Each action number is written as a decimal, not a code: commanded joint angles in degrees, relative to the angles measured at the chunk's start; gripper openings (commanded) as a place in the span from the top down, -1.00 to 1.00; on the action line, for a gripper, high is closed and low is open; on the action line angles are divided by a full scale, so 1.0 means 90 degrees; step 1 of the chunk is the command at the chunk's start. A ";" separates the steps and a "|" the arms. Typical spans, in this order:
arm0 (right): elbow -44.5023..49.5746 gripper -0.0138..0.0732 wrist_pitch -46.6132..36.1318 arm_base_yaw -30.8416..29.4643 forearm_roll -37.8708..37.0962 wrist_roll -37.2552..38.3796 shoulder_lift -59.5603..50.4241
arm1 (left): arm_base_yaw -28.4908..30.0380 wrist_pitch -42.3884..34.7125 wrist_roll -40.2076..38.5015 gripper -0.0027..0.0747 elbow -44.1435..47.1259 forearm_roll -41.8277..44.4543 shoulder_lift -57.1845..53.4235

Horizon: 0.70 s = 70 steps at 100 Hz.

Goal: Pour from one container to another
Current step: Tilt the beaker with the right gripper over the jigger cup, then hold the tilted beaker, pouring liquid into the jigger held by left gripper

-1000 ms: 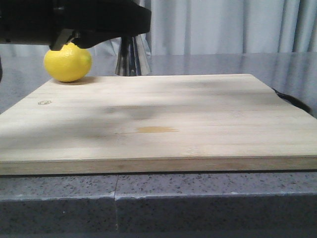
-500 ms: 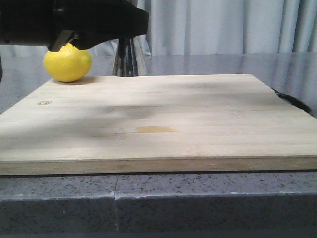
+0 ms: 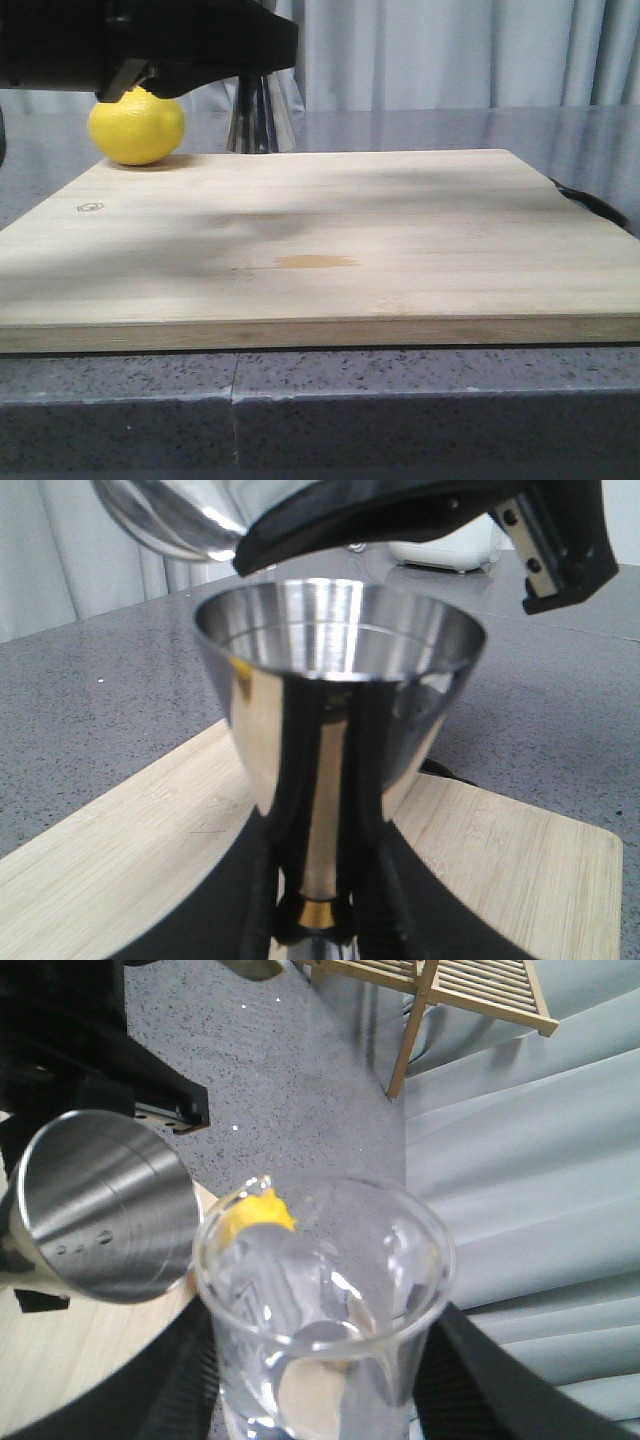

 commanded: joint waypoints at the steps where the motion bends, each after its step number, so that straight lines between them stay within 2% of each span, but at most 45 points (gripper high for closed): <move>1: -0.0223 0.16 -0.0072 0.0010 0.0326 -0.0191 -0.0286 | 0.0014 -0.0426 -0.0041 0.98 -0.0189 -0.0297 -0.0221; 70: -0.0223 0.16 -0.0372 0.0149 0.0326 -0.0621 -0.0286 | 0.0014 -0.0426 -0.0201 0.98 -0.0189 -0.0201 -0.0221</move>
